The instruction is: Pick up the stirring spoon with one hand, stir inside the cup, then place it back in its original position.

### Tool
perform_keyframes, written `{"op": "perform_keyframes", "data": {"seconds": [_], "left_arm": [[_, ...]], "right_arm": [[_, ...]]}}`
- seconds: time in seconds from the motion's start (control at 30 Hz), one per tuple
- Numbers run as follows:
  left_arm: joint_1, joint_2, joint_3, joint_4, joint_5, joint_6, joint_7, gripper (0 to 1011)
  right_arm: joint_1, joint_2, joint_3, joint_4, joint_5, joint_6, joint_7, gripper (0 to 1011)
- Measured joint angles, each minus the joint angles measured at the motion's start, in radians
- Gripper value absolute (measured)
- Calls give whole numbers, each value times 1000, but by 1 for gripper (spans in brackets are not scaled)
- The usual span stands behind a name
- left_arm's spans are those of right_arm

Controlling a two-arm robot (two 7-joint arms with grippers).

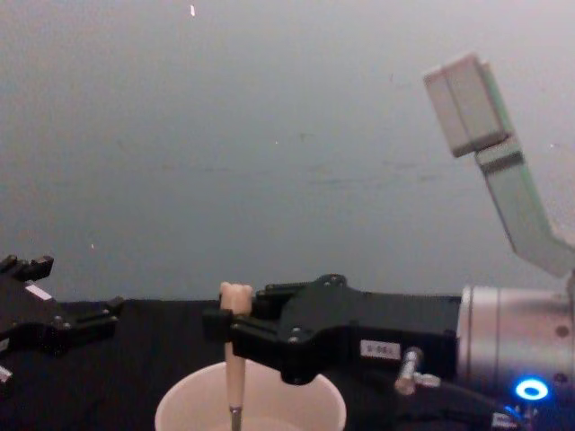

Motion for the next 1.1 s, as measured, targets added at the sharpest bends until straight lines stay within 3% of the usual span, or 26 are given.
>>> {"op": "perform_keyframes", "data": {"seconds": [0.4, 0.67, 0.87, 1.1], "left_arm": [[0, 0, 0, 0, 0, 0, 0, 1001], [0, 0, 0, 0, 0, 0, 0, 1001], [0, 0, 0, 0, 0, 0, 0, 1001], [0, 0, 0, 0, 0, 0, 0, 1001]], "right_arm": [[33, -67, -12, 67, -45, 6, -38, 223], [70, -121, 6, 143, -82, 15, -91, 222], [84, -135, 30, 177, -96, 15, -110, 223], [75, -116, 64, 159, -97, 29, -110, 223]]}}
